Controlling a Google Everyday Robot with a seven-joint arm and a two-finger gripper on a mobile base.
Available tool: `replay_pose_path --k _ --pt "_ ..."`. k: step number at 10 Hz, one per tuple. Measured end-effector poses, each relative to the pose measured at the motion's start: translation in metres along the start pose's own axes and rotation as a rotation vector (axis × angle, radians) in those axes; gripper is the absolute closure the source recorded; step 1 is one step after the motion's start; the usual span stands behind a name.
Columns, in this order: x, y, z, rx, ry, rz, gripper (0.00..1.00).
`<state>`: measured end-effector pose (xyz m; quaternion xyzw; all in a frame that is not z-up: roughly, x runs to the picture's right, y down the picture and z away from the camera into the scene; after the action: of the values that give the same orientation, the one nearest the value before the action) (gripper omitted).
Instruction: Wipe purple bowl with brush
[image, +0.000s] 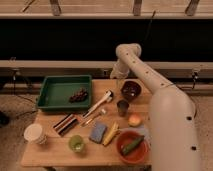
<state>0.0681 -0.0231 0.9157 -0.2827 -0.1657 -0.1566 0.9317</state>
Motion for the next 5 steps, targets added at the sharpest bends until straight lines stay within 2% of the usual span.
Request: replay_pose_path --k 5 --pt "-0.022 0.007 0.015 -0.035 -0.008 -0.05 0.35"
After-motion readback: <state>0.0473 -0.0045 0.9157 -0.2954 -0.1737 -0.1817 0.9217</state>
